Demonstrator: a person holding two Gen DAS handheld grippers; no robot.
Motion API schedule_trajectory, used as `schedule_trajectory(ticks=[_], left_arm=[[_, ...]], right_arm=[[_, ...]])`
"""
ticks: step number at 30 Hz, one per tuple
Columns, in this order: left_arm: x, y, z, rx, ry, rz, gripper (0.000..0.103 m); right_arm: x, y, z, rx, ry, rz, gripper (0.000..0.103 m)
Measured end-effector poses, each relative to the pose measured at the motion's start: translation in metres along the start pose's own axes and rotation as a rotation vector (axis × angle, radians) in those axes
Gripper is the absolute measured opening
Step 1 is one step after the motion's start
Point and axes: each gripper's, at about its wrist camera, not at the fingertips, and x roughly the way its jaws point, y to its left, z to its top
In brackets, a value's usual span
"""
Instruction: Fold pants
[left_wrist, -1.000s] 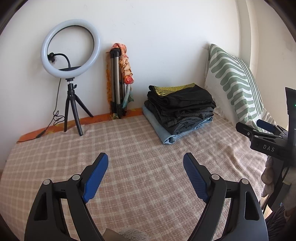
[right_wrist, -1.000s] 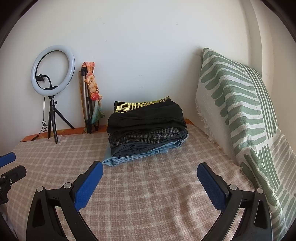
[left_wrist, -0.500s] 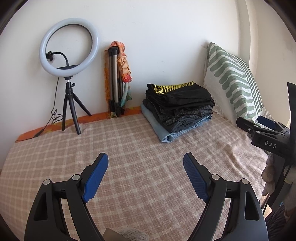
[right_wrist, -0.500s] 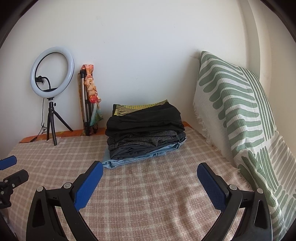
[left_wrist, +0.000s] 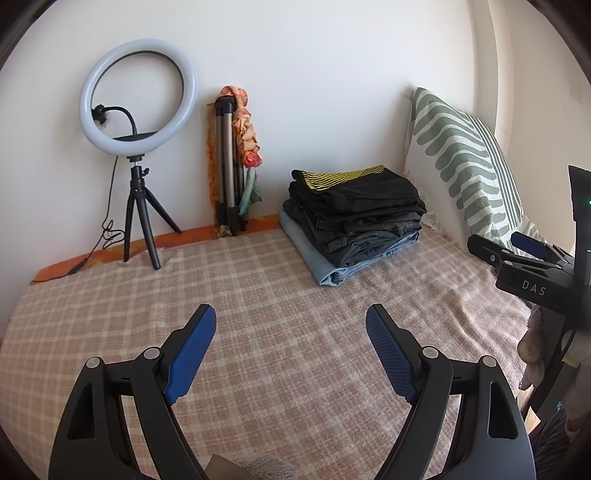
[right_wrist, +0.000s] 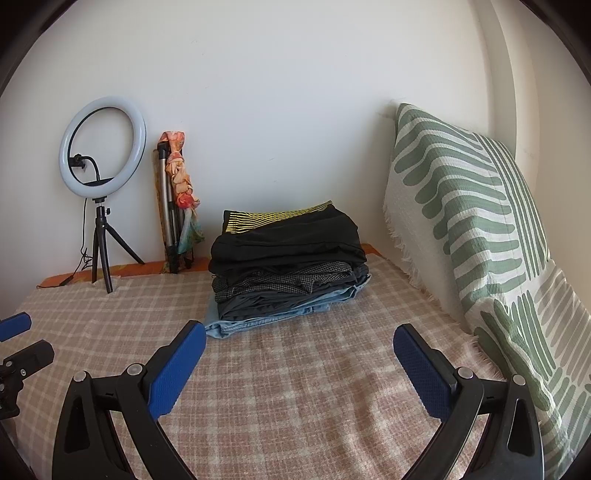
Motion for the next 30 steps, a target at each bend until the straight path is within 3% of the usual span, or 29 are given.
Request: schedule_trajectory(ticks=[30], left_arm=[[-0.0031, -0.0030, 0.0023, 0.010, -0.015, 0.003, 0.083]], right_arm=[[0.0005, 0.0020, -0.0011, -0.006, 0.001, 0.000, 0.103]])
